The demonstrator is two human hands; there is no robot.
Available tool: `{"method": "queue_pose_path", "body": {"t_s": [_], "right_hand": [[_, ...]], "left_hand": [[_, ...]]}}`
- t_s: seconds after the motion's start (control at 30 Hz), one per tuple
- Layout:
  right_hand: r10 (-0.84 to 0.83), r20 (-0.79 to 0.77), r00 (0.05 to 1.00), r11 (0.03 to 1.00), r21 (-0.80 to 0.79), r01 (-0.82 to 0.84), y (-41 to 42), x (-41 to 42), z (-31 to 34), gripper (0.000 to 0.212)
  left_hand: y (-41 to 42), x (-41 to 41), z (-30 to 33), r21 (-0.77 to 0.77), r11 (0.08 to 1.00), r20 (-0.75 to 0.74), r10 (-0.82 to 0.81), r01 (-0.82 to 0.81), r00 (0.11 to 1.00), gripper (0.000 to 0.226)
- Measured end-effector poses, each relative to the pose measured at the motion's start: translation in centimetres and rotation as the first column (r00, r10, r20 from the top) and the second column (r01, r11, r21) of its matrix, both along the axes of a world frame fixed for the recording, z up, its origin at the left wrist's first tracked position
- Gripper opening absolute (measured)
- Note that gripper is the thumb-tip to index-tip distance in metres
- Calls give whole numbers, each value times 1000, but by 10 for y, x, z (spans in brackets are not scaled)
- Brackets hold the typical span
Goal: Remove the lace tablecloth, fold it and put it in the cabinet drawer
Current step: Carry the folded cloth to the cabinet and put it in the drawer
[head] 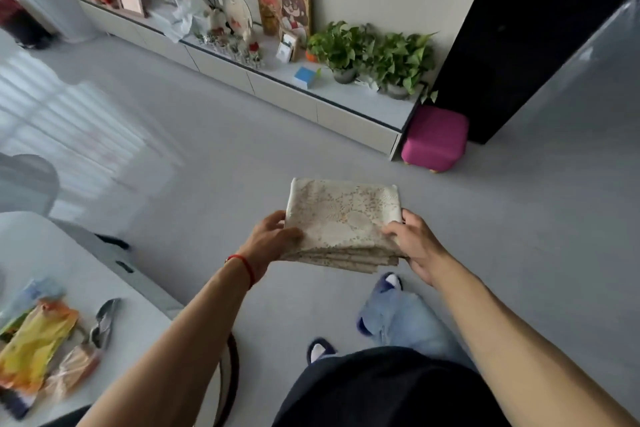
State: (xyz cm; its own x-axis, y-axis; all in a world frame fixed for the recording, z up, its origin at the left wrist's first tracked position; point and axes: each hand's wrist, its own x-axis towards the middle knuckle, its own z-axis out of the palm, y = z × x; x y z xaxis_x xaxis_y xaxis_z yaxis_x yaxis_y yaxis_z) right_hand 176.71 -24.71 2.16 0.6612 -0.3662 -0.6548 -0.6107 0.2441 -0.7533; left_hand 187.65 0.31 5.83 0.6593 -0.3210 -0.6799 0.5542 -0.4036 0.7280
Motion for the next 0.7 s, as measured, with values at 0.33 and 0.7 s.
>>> {"method": "queue_pose_path", "body": {"t_s": [0.33, 0.7], "right_hand": [[33, -59, 998, 986, 163, -23, -132, 259, -35, 47], [-181, -278, 943, 976, 66, 207, -219, 425, -94, 54]], "left_hand": [[-133, 257, -16, 93, 995, -116, 52, -41, 992, 46], [-271, 494, -94, 198, 918, -308, -273, 342, 911, 59]]}}
